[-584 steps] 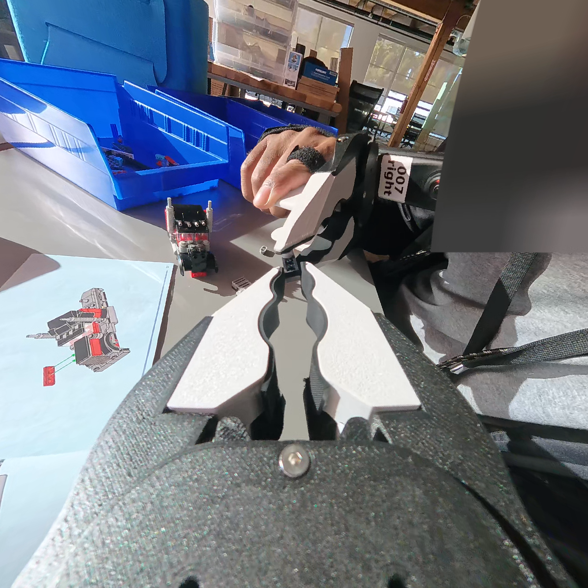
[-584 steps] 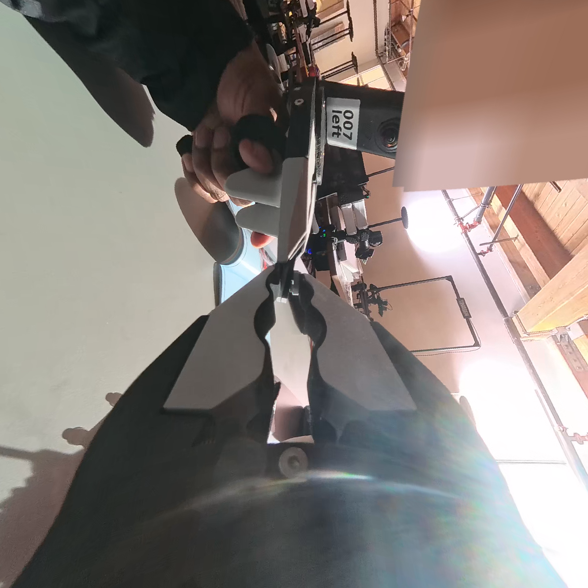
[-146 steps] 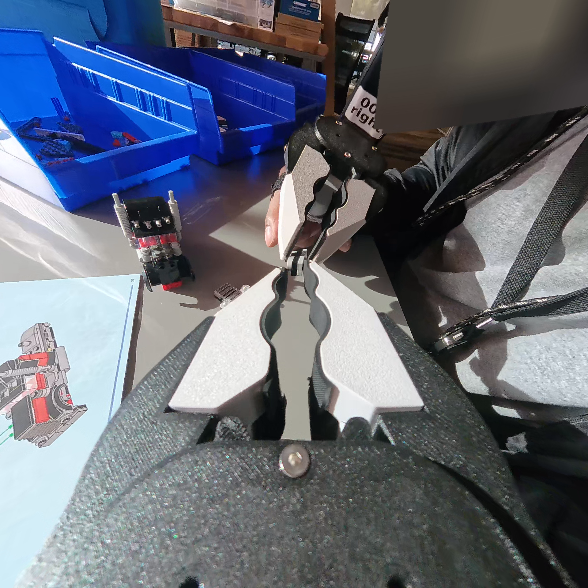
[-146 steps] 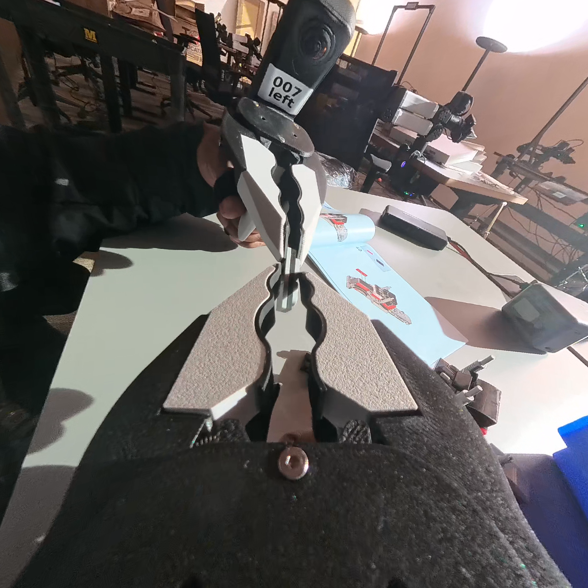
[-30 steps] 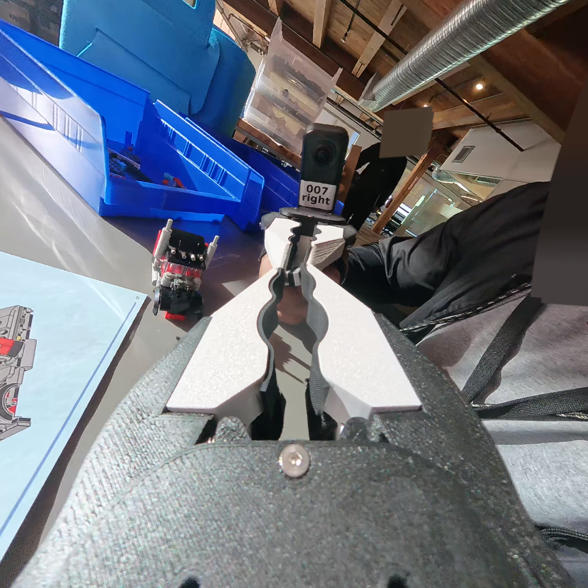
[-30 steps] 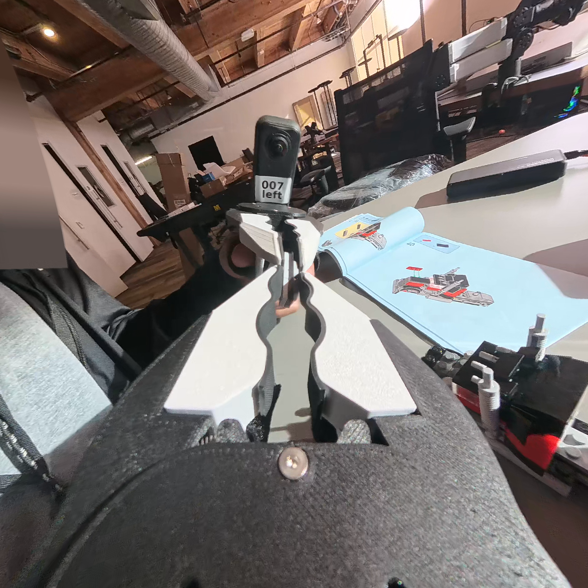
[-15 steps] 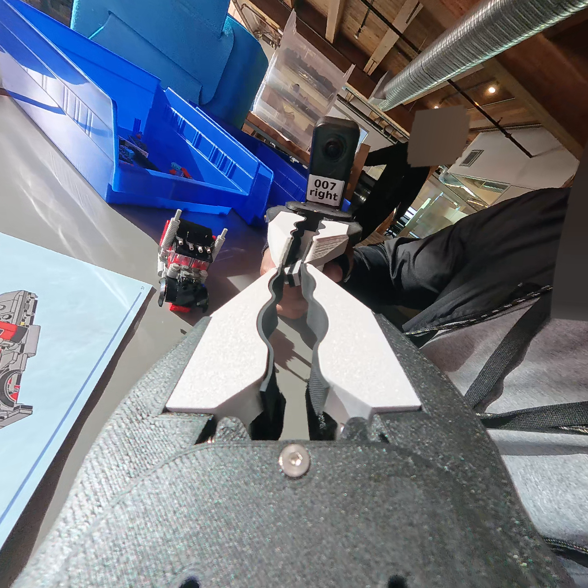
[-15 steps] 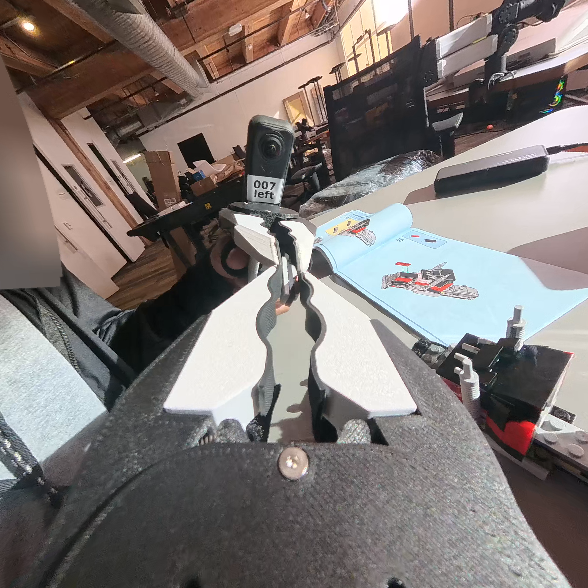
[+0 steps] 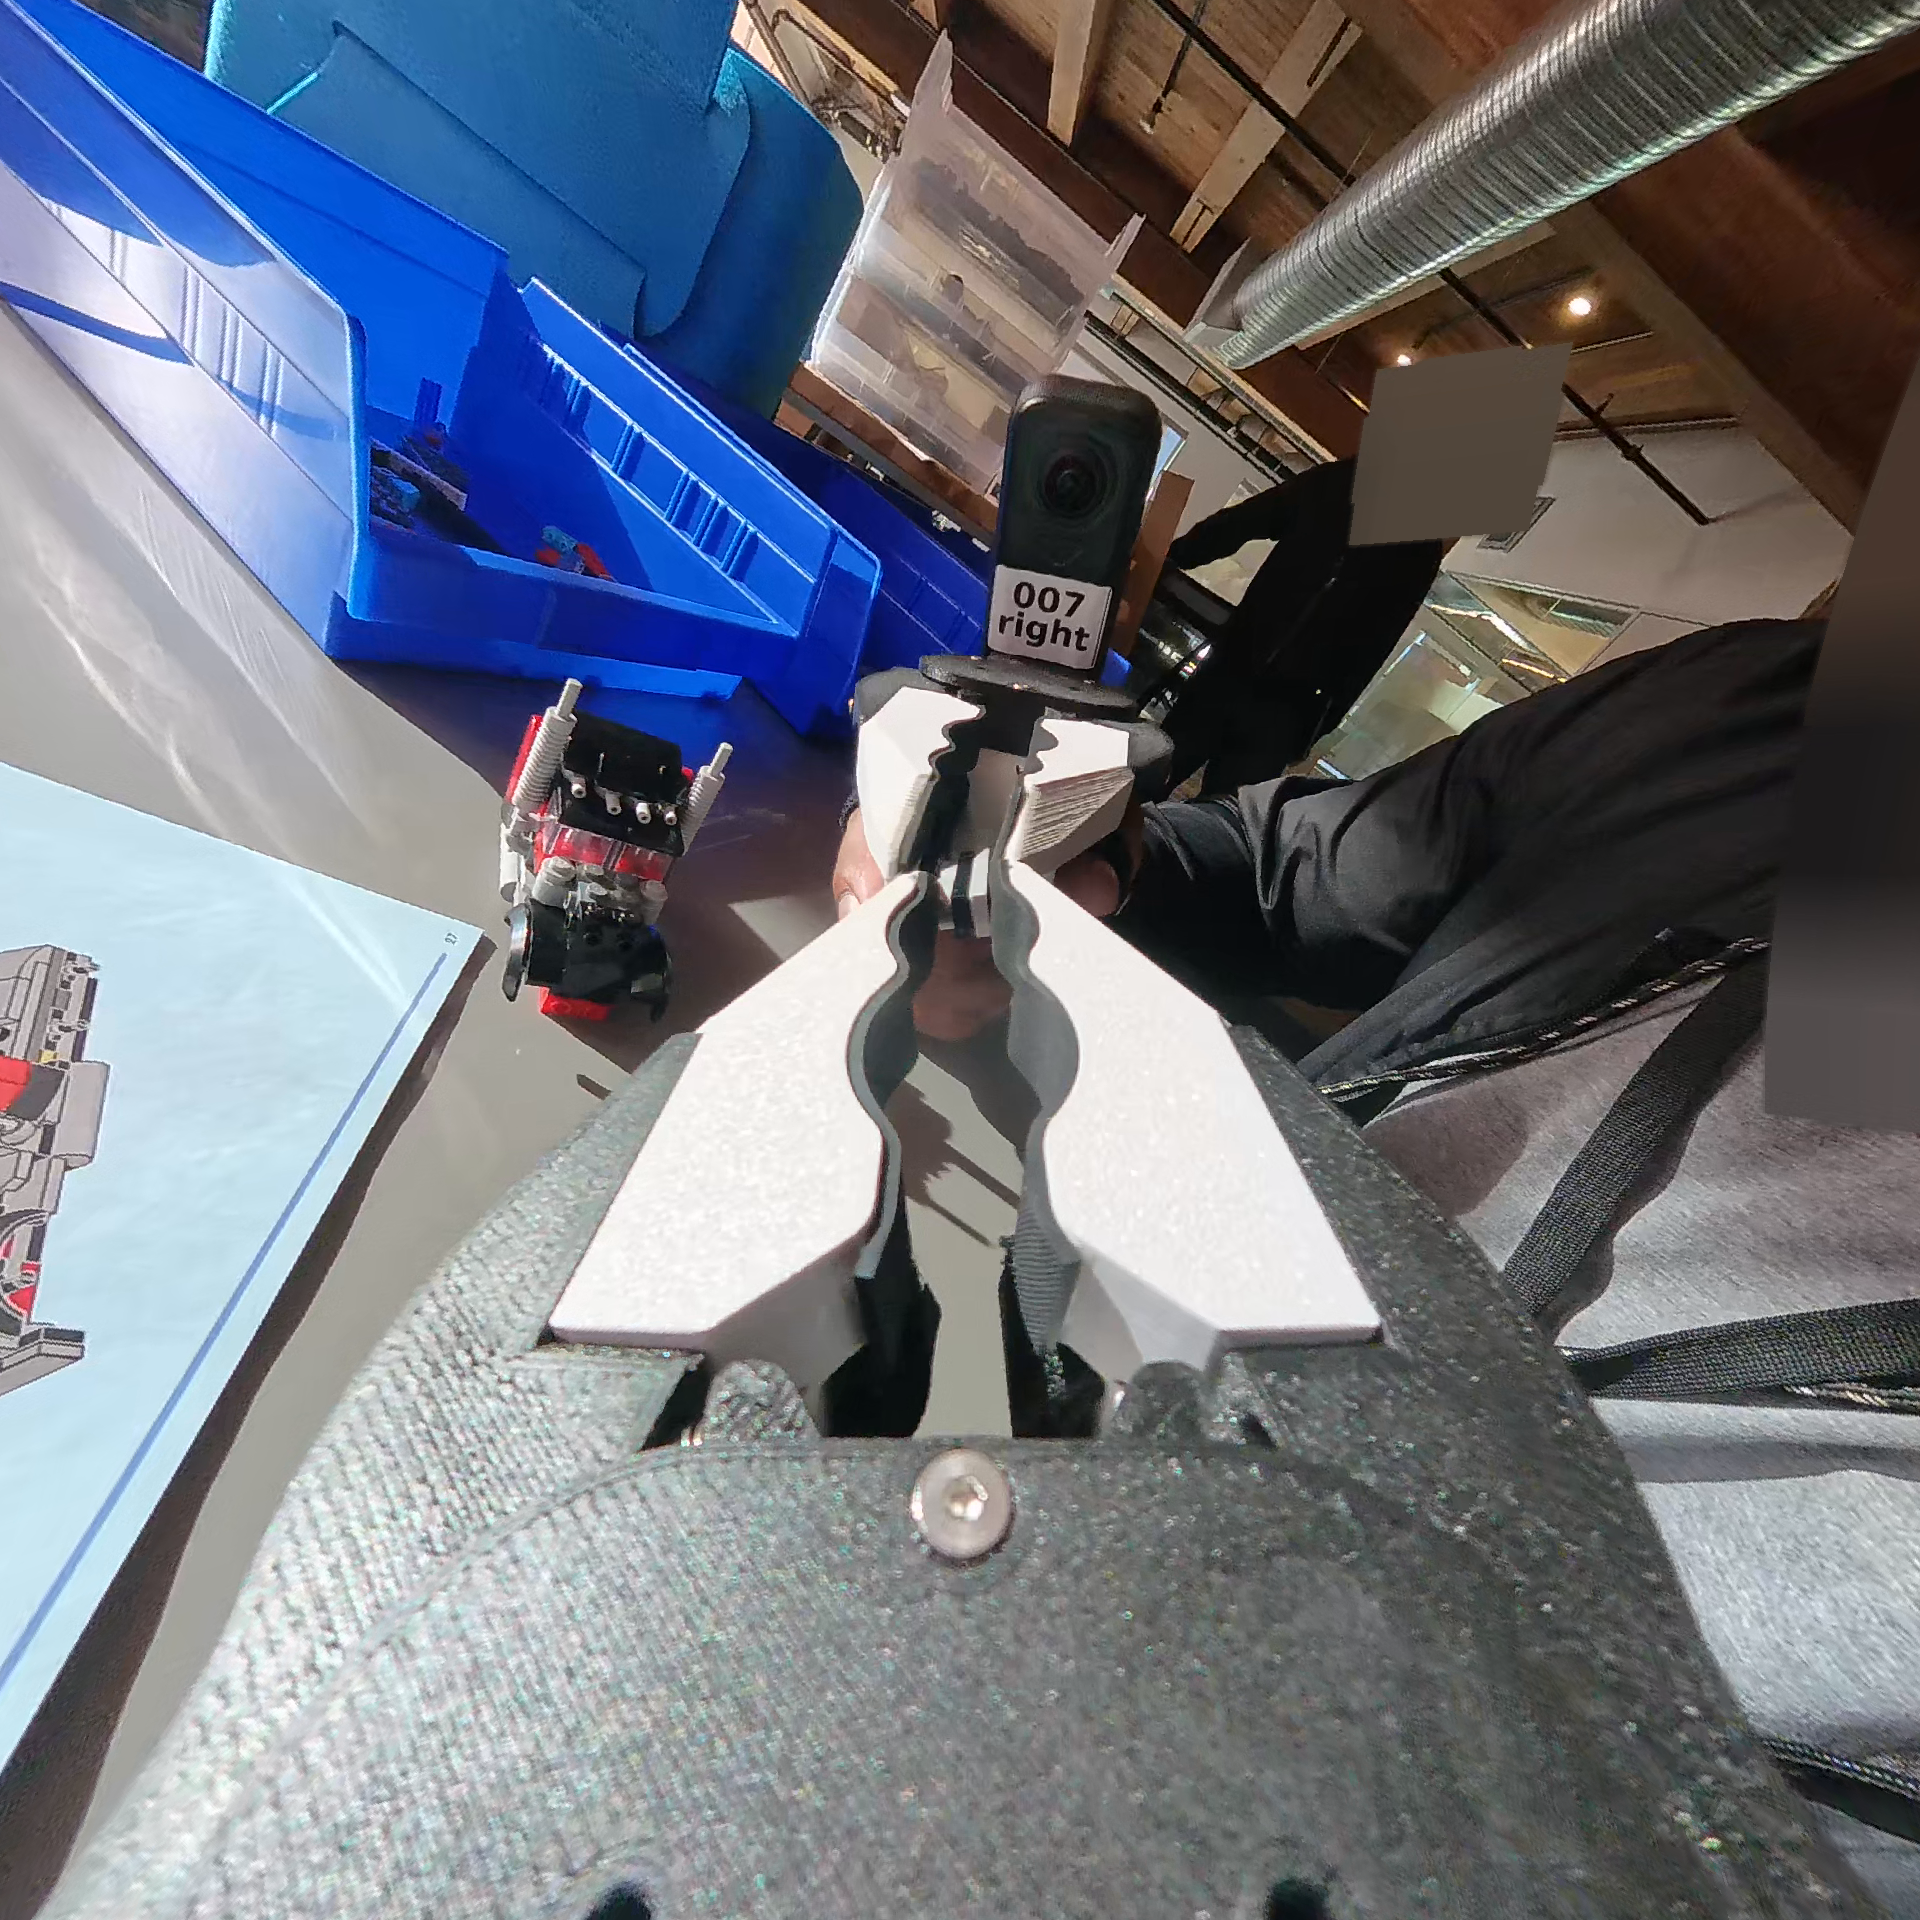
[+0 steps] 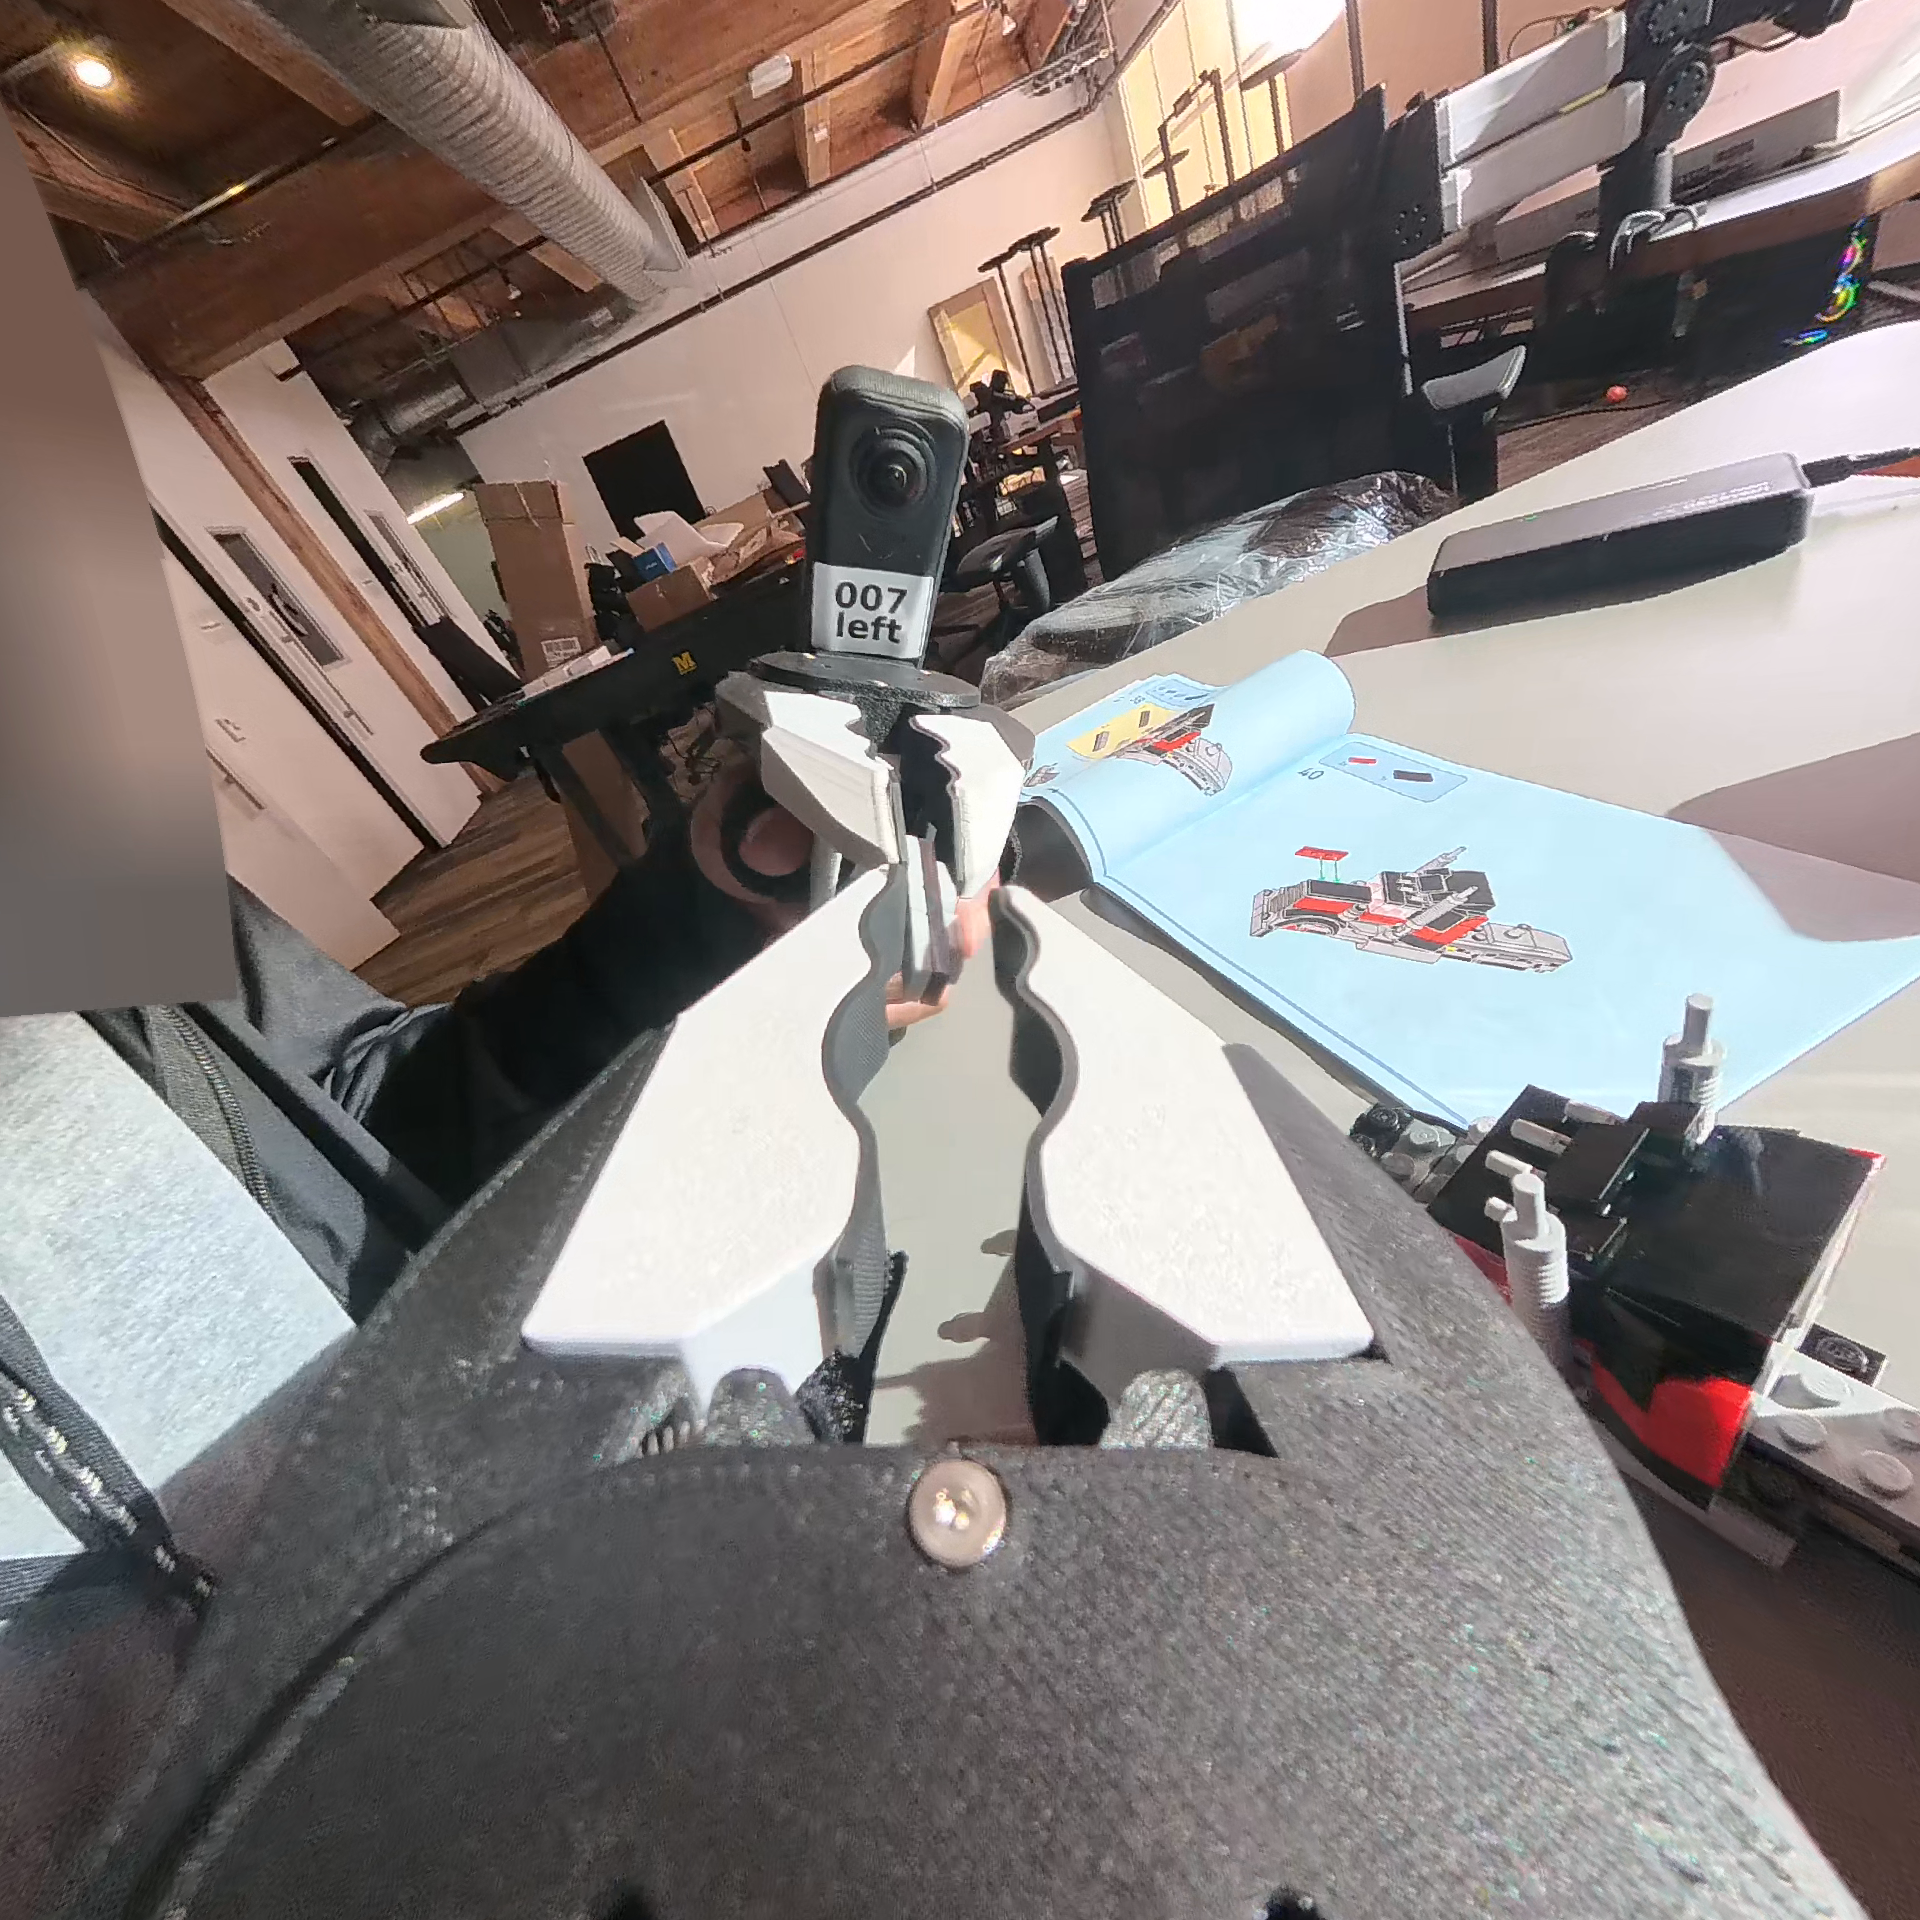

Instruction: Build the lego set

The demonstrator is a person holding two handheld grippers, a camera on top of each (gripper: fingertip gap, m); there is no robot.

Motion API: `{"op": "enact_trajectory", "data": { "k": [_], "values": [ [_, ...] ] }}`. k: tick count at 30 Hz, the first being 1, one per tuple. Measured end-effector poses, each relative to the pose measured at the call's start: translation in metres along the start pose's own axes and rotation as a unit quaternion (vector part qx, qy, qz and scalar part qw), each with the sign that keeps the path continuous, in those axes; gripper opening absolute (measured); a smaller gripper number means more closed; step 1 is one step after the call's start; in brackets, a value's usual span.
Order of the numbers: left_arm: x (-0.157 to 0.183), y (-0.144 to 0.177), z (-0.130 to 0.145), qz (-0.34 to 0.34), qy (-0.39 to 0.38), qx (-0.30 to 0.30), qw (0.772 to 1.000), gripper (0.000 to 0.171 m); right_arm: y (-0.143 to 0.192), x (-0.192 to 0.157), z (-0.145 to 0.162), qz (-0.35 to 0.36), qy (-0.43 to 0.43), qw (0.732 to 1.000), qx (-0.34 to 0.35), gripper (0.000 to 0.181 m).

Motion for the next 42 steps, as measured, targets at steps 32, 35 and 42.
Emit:
{"op": "enact_trajectory", "data": {
  "k": [32,35,42],
  "values": [
    [-0.014,0.000,0.051,-0.102,-0.016,-0.216,0.971,0.010,0.008,0.022,0.071,0.096,0.238,0.897,-0.359,0.033],
    [-0.012,-0.001,0.053,-0.097,-0.021,-0.220,0.970,0.010,0.007,0.020,0.069,0.094,0.260,0.897,-0.345,0.033],
    [-0.011,0.003,0.049,-0.085,-0.015,-0.200,0.976,0.010,0.009,0.020,0.066,0.089,0.331,0.880,-0.330,0.032]
  ]
}}
Point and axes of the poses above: each gripper's, where its closed fingertips meet, y back along the fingers, z out of its underside, x = y × z across the jaws, the point moved 4 cm from there along y, back along the fingers, and after that the axes turned 2 degrees about -z, right-handed, at the moved point
